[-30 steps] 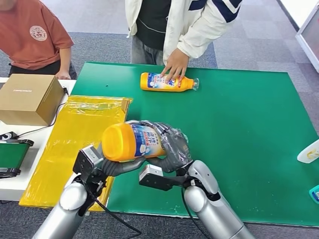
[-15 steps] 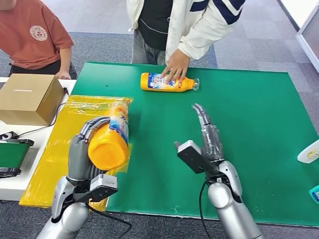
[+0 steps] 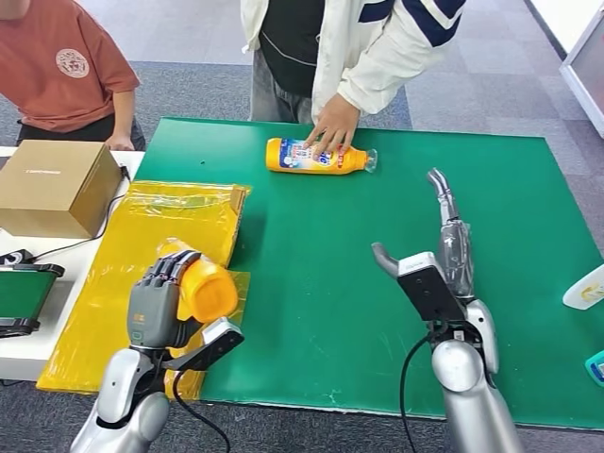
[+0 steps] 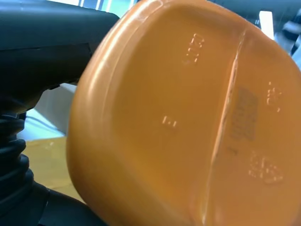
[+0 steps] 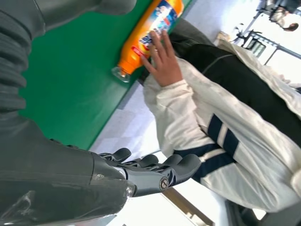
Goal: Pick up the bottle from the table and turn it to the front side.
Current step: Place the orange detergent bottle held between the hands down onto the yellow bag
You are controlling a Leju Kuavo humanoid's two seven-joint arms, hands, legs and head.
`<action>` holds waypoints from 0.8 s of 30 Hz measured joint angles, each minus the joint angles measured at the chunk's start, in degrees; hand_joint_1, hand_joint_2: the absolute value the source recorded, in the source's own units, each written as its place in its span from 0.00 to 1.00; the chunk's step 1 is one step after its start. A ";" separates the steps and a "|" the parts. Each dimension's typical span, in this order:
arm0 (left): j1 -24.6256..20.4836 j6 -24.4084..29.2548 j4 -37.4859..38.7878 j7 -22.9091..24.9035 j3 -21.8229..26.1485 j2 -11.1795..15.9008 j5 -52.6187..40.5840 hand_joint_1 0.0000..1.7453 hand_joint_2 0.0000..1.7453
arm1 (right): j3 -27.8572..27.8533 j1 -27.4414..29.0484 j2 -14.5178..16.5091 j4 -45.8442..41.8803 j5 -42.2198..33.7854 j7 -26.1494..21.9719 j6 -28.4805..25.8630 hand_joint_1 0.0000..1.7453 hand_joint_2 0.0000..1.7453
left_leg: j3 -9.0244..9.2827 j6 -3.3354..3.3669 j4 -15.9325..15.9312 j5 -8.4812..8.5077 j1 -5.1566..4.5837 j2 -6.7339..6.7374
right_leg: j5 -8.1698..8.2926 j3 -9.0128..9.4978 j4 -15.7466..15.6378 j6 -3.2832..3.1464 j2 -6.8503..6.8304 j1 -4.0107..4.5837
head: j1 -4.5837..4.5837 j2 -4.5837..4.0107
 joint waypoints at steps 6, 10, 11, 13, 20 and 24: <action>-4.38 0.84 10.04 -0.97 1.83 0.04 -2.31 0.91 1.00 | 1.77 0.01 -0.01 -3.72 -0.98 -1.55 0.45 0.00 1.00 | 0.03 0.00 0.00 0.01 0.00 0.00 | 0.00 0.06 0.01 0.00 0.00 0.00 | 0.01 0.00; -6.55 1.54 13.49 -1.04 2.23 0.05 -3.86 0.02 1.00 | 3.56 0.04 -0.03 -5.71 -1.02 -2.08 0.60 0.00 1.00 | 0.06 -0.02 0.00 0.02 0.00 0.00 | 0.03 0.06 0.02 -0.03 0.00 0.01 | 0.00 -0.01; -6.72 1.96 14.15 -0.92 2.34 0.04 -4.29 0.00 1.00 | 3.97 0.07 -0.04 -6.05 -1.03 -2.15 0.70 0.00 1.00 | 0.06 -0.03 0.00 0.03 0.00 0.00 | 0.04 0.04 0.02 -0.05 0.01 0.01 | -0.01 -0.01; -6.78 2.59 15.11 -0.71 2.50 0.04 -4.80 0.00 1.00 | 4.67 0.21 -0.09 -6.59 -1.06 -2.20 0.88 0.00 1.00 | 0.05 -0.03 0.00 0.07 0.01 0.00 | 0.06 0.02 0.03 -0.06 0.01 0.02 | 0.00 -0.01; -6.68 2.73 16.14 -0.73 2.77 0.02 -4.58 0.00 1.00 | 5.78 0.85 -0.48 -7.25 -1.36 -2.17 0.96 0.00 1.00 | 0.02 0.00 0.00 0.09 0.00 0.00 | 0.06 0.02 0.02 -0.05 0.00 0.01 | 0.02 0.01; -6.32 2.57 16.17 -1.12 2.91 0.02 -3.60 0.00 1.00 | 5.79 1.33 -0.70 -7.92 -1.43 -2.18 0.65 0.00 1.00 | 0.01 0.00 0.00 0.08 0.00 0.00 | 0.06 0.02 0.02 -0.05 0.00 0.01 | 0.01 -0.01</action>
